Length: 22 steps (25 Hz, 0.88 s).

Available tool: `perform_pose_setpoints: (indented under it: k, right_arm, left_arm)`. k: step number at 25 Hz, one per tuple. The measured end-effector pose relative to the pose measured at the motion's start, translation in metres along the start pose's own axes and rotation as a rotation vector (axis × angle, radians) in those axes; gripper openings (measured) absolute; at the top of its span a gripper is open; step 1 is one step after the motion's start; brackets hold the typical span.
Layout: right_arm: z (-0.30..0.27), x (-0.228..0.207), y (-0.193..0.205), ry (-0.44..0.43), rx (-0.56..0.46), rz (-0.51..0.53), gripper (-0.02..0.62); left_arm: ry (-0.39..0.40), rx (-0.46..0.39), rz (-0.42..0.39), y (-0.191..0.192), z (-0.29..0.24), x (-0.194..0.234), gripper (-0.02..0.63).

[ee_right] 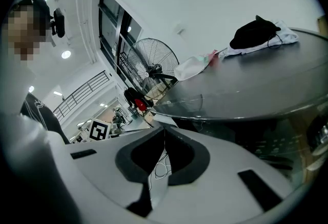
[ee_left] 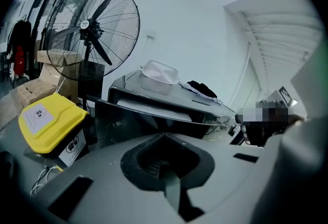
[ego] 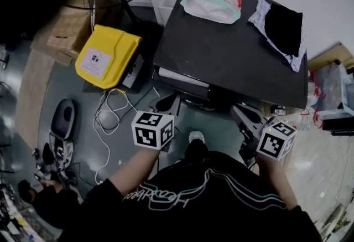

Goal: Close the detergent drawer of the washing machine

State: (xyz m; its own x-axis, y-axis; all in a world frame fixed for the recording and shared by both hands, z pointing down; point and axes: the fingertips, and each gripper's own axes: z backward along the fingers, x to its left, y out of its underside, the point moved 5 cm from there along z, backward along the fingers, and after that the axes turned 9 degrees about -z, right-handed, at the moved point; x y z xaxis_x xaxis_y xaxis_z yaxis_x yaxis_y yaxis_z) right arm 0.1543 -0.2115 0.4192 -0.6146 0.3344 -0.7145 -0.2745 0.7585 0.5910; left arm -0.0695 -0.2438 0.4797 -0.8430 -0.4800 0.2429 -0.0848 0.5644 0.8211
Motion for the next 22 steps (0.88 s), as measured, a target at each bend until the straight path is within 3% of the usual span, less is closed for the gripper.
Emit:
perform_pose_setpoints:
  k: [4, 9, 22]
  right_arm:
    - [-0.002, -0.001, 0.0, 0.0, 0.002, -0.004, 0.028]
    - [0.0, -0.005, -0.005, 0.012, -0.003, -0.003, 0.028]
    - [0.002, -0.019, -0.006, 0.035, -0.002, -0.021, 0.028]
  left_arm:
    - [0.001, 0.004, 0.027, -0.007, -0.012, 0.006, 0.023]
    - [0.016, -0.006, 0.001, -0.015, -0.021, 0.01, 0.023]
    - [-0.034, -0.015, -0.04, -0.018, -0.029, 0.009, 0.023]
